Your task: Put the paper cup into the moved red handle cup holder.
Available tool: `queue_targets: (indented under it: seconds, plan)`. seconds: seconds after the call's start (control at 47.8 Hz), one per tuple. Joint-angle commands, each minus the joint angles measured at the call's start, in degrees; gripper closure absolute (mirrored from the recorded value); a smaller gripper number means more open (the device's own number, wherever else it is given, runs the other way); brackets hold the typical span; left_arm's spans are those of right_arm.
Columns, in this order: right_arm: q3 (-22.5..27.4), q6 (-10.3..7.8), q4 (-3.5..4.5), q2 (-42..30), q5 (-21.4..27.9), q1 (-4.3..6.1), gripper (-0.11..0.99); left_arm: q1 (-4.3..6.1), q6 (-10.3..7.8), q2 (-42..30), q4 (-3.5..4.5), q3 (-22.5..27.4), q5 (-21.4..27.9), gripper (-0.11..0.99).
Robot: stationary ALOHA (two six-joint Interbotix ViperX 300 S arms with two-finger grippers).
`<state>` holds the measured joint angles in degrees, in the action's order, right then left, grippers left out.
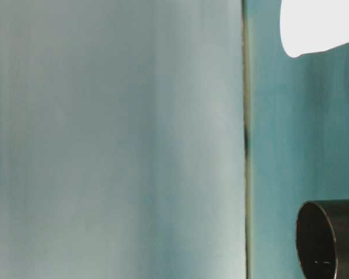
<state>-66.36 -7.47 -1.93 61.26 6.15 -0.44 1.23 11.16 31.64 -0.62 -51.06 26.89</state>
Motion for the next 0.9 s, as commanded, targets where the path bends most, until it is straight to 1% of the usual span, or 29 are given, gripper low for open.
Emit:
queue_targets:
  seconds: [0.0, 0.063, 0.105, 0.147, 0.209, 0.23, 0.314, 0.335, 0.377, 0.524, 0.545, 0.691, 0.733, 0.817, 0.88]
  plan:
    - [1.23, -0.62, -0.18, -0.53, 0.26, -0.09, 0.98, 0.09, -0.18, -2.02, -0.18, 2.55, 2.2, 0.85]
    - [1.23, -0.88, -0.18, -0.53, 0.7, -0.09, 0.98, 0.09, -0.44, -3.96, -0.35, 3.78, 4.83, 0.85]
    - [1.23, -1.05, -0.09, -0.53, 1.05, -0.09, 0.98, 0.0, -0.97, -4.83, -0.44, 4.39, 5.89, 0.85]
    - [1.23, -1.23, -0.18, -0.53, 1.41, -0.09, 0.98, 0.09, -1.58, -5.54, -0.35, 4.92, 6.5, 0.85]
    - [1.23, -1.23, -0.09, -0.53, 1.85, -0.09, 0.98, 0.09, -2.64, -6.33, -0.44, 5.71, 6.59, 0.85]
    - [1.23, -1.23, -0.18, -0.53, 1.93, -0.09, 0.98, 0.09, -3.08, -6.5, -0.44, 5.8, 6.59, 0.85]
    - [1.23, -1.23, -0.09, -0.53, 2.02, -0.09, 0.98, 0.09, -4.22, -7.12, -0.35, 6.15, 6.68, 0.85]
    - [1.23, -1.23, -0.18, -0.53, 2.02, -0.09, 0.98, 0.09, -4.57, -7.21, -0.44, 6.15, 6.77, 0.85]
    - [1.23, -1.23, -0.09, -0.44, 2.02, -0.09, 0.98, 0.09, -4.83, -7.38, -0.44, 5.98, 6.77, 0.85]
    - [1.23, -1.23, -0.18, -0.53, 2.02, -0.09, 0.98, 0.09, -5.98, -8.0, -0.62, 5.54, 6.68, 0.85]
    - [1.23, -1.23, -0.09, -0.53, 2.02, -0.09, 0.98, 0.09, -6.06, -8.17, -0.62, 5.45, 6.59, 0.85]
    - [1.14, -1.32, -0.18, -0.53, 2.02, -0.09, 0.98, 0.0, -6.68, -9.23, -0.62, 5.36, 4.57, 0.85]
    - [1.14, -1.32, -0.09, -0.44, 2.02, -0.09, 0.98, 0.0, -6.68, -9.58, -0.62, 5.27, 3.96, 0.85]
    - [1.14, -1.23, -0.18, -0.44, 2.02, -0.09, 0.98, 0.0, -6.68, -10.28, -0.62, 5.19, 3.96, 0.85]
    - [1.14, -1.23, -0.18, -0.44, 2.02, -0.09, 0.98, 0.0, -6.33, -10.55, -0.62, 5.19, 3.69, 0.85]
